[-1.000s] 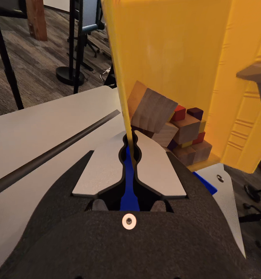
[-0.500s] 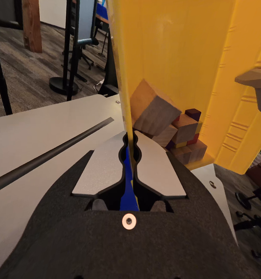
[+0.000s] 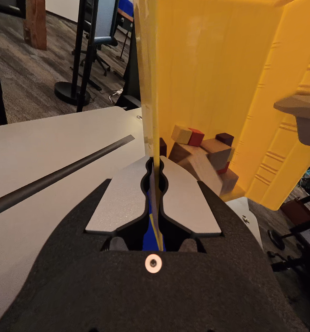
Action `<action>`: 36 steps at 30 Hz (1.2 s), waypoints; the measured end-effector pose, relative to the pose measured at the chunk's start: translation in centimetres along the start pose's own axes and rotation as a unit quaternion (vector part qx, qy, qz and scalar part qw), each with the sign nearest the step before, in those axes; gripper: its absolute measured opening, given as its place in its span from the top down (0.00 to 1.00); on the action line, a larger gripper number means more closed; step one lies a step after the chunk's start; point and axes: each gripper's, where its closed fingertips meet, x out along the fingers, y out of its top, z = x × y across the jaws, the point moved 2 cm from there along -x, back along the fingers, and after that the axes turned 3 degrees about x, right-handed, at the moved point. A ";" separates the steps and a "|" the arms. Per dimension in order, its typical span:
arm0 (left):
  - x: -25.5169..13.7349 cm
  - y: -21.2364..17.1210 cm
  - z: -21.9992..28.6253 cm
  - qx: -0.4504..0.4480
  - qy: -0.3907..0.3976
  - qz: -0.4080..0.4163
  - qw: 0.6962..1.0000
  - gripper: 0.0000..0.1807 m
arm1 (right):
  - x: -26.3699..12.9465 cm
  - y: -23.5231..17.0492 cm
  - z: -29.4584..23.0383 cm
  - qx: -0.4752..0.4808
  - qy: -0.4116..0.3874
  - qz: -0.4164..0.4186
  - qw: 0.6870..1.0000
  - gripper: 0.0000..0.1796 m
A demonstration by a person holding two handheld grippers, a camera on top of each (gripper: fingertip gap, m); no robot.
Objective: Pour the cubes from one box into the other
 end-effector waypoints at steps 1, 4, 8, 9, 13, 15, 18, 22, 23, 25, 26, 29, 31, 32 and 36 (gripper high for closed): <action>0.0 -0.2 0.0 0.003 0.002 -0.003 1.000 0.98 | 0.1 -0.2 -0.2 0.000 0.001 -0.006 1.000 0.95; -0.2 -0.1 0.0 0.014 -0.010 0.009 1.000 0.97 | -0.4 0.4 -0.1 -0.009 -0.006 0.026 1.000 0.96; -0.3 0.0 -0.3 0.005 0.005 0.012 1.000 0.98 | 0.2 0.0 -0.5 -0.004 -0.002 0.013 1.000 0.96; -0.4 0.0 -0.2 0.009 -0.001 0.017 1.000 0.98 | -0.5 0.3 -0.6 -0.007 -0.004 0.028 1.000 0.95; -0.5 0.4 0.0 -0.006 -0.006 0.040 0.999 0.97 | -0.5 0.8 -0.2 -0.011 -0.019 0.047 0.999 0.96; -0.9 0.8 0.5 0.016 -0.010 0.054 0.998 0.98 | -1.9 1.2 -0.1 -0.016 -0.027 0.068 0.997 0.96; -0.3 0.5 0.3 0.004 -0.020 0.045 0.999 0.97 | -1.4 1.6 0.2 -0.028 -0.039 0.083 0.995 0.97; -1.0 0.4 0.8 0.040 -0.009 0.055 0.998 0.98 | -2.4 1.2 0.0 -0.020 -0.035 0.093 0.995 0.97; -0.9 0.2 0.7 0.046 -0.012 0.055 0.997 0.97 | -2.3 1.2 0.1 -0.022 -0.037 0.103 0.994 0.97; -0.4 -0.2 0.2 0.017 -0.004 0.038 0.999 0.97 | -1.2 0.7 -0.3 -0.023 -0.031 0.073 0.997 0.97; -0.4 -0.3 0.1 0.005 -0.002 0.035 0.999 0.98 | -0.9 0.3 -0.5 -0.022 -0.029 0.052 0.998 0.96; -0.6 -0.6 0.1 0.021 -0.012 0.045 0.999 0.97 | -1.7 0.8 -0.6 -0.032 -0.031 0.083 0.996 0.96; -0.5 -0.8 0.0 0.009 -0.002 0.038 0.999 0.97 | -0.5 0.4 -0.5 -0.028 -0.025 0.057 0.998 0.96; -0.7 -0.6 0.1 0.012 0.003 0.044 0.999 0.98 | -0.5 0.0 -0.7 -0.019 -0.018 0.039 0.999 0.96; -0.6 -0.6 0.0 0.016 -0.010 0.043 0.999 0.97 | -1.5 0.9 -0.6 -0.035 -0.029 0.075 0.996 0.96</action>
